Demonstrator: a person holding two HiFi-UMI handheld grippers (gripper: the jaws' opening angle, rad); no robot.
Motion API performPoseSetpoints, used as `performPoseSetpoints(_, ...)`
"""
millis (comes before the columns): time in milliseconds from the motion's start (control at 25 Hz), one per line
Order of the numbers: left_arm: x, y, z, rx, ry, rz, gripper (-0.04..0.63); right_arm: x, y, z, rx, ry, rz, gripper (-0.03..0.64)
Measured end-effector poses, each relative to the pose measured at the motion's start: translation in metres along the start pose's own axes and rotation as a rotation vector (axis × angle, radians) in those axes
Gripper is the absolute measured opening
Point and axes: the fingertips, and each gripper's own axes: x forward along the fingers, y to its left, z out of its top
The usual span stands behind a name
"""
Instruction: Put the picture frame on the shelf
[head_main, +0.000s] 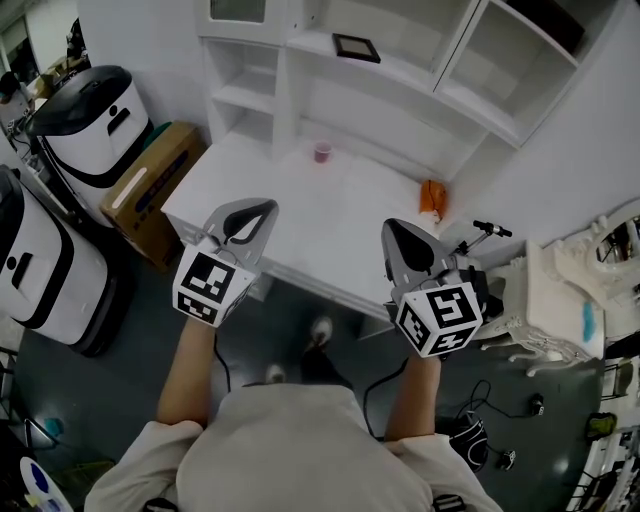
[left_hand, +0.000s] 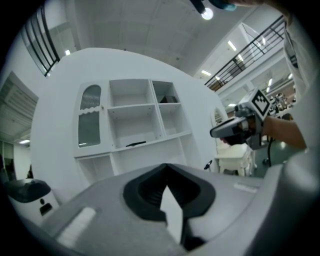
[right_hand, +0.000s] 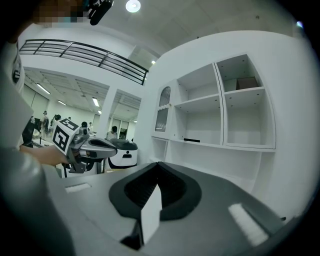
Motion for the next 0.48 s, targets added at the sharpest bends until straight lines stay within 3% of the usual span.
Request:
performPoseSetpoints(240, 0.003, -0.006, -0.004, -0.027, 0.019, -0.026, 0.000, 0.000, -0.001, -0.003, 0.007, 0.003, -0.003, 0.006)
performPoseSetpoints(480, 0.006, -0.003, -0.008, 0.014, 0.027, -0.013, 0.000, 0.006, -0.003, -0.012, 0.009, 0.020, -0.007, 0.006)
